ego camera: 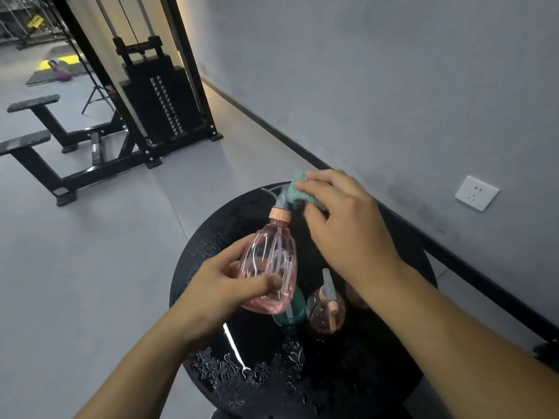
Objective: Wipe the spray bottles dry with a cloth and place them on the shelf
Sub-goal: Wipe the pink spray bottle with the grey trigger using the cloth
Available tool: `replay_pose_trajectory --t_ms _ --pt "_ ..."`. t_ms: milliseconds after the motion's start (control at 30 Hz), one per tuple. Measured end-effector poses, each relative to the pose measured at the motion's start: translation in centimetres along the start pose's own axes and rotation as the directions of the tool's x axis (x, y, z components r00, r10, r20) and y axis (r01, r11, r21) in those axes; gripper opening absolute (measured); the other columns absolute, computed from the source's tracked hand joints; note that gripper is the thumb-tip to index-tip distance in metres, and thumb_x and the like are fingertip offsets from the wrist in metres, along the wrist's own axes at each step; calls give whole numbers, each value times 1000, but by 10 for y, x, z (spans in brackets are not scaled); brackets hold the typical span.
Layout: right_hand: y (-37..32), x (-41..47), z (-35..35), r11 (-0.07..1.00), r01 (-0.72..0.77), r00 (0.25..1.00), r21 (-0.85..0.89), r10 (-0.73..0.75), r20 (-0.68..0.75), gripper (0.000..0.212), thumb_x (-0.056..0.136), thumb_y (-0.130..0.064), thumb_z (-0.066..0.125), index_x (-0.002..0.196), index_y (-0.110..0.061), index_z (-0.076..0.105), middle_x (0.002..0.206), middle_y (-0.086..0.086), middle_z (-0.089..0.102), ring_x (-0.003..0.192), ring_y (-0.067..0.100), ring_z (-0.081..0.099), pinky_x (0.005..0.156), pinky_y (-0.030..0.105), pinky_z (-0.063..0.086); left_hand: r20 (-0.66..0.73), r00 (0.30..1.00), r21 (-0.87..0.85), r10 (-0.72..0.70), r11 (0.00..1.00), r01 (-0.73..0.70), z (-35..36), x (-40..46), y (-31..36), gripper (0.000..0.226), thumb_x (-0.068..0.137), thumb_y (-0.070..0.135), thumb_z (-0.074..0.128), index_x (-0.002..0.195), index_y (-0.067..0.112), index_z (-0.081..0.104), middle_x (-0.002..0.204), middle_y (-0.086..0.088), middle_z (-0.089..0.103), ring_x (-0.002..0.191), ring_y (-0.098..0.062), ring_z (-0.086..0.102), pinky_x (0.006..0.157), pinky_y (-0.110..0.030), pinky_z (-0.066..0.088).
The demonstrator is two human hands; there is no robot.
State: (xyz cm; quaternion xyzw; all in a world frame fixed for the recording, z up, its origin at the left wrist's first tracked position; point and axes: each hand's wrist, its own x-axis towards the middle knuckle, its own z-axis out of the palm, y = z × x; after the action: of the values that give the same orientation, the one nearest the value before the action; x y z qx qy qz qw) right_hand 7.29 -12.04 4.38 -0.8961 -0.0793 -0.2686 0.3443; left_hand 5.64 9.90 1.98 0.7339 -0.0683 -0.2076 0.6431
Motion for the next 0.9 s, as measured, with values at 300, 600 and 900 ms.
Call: replay_pose_trajectory --t_ms 300,600,900 --pt "1 -2 2 999 46 997 26 -47 58 37 99 -8 62 134 -17 67 136 -5 59 128 9 54 107 31 51 -3 1000 15 -16 1000 16 3 -2 5 61 87 1 80 134 38 69 112 -10 82 101 -31 80 88 -37 65" --pt "-4 -7 2 993 94 982 65 -103 156 36 98 -12 65 132 -20 69 136 -6 59 127 9 54 106 34 52 -27 999 -45 -28 999 27 3 1 1 60 86 -2 80 135 32 71 116 -16 80 106 -39 78 93 -48 63" --pt "-1 -7 2 997 41 991 62 -49 124 36 99 -12 62 134 -19 67 136 -7 56 127 9 52 102 37 55 -20 999 -113 -29 993 26 -3 3 0 62 81 9 85 136 33 70 120 -19 78 111 -43 75 97 -53 60"
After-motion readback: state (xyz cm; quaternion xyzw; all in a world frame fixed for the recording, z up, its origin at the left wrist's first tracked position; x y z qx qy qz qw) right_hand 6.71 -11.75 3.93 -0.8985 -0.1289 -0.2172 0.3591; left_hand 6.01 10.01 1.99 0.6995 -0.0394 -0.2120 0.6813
